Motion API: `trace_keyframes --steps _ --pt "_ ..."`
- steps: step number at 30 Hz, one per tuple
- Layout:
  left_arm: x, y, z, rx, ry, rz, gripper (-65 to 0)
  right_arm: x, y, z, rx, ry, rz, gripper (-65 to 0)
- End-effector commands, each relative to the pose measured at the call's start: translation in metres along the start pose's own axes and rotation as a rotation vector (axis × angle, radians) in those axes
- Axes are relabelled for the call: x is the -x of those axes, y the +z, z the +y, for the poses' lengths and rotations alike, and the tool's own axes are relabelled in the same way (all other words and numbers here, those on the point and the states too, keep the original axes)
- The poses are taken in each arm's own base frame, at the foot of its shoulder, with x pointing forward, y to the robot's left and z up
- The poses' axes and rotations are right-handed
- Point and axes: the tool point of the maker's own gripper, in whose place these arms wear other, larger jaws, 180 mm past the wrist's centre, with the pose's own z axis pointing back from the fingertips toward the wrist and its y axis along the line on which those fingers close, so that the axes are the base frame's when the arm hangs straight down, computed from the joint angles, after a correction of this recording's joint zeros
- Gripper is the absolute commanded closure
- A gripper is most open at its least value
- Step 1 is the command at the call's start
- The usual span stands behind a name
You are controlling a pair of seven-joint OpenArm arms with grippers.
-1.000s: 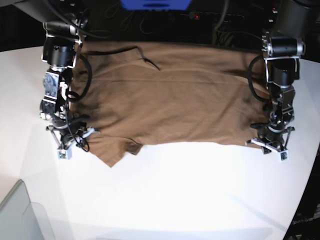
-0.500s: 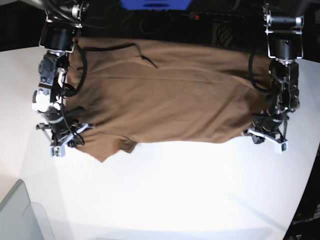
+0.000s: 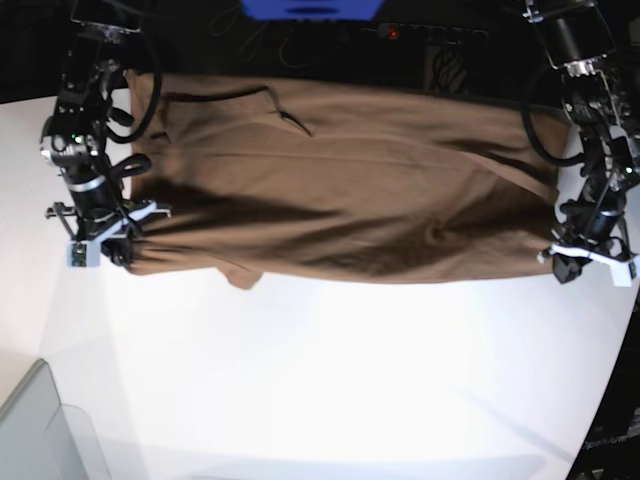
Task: Layout the t-shirt on the table in an organized manner, then fold the t-shirt properly
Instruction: 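Fold the hem edge over toward the collar with both grippers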
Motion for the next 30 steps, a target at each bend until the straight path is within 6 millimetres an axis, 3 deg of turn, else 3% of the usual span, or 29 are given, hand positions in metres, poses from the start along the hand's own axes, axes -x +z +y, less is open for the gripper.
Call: trace_keyframes --steps 1,10,16,25,30 --pt "-0.018 0.006 -0.001 0.005 -0.015 -0.052 -0.2 -0.017 0.007 0.002 -0.014 -0.008 -0.068 0.0" --pt "0.001 0.032 0.008 -0.021 -0.052 -0.012 -0.2 0.007 0.044 0.007 -0.042 -0.043 -0.031 0.0" --pt "0.021 0.045 0.015 -0.038 -0.071 0.037 -0.2 0.032 0.056 0.004 -0.032 -0.040 0.034 0.0" --pt "0.042 0.055 0.027 -0.066 -0.089 0.097 -0.2 0.050 0.073 -0.004 -0.066 -0.003 0.061 0.0" --pt "0.053 0.058 0.031 -0.074 -0.090 0.126 -0.2 0.075 0.074 -0.006 -0.062 -0.025 0.125 0.0"
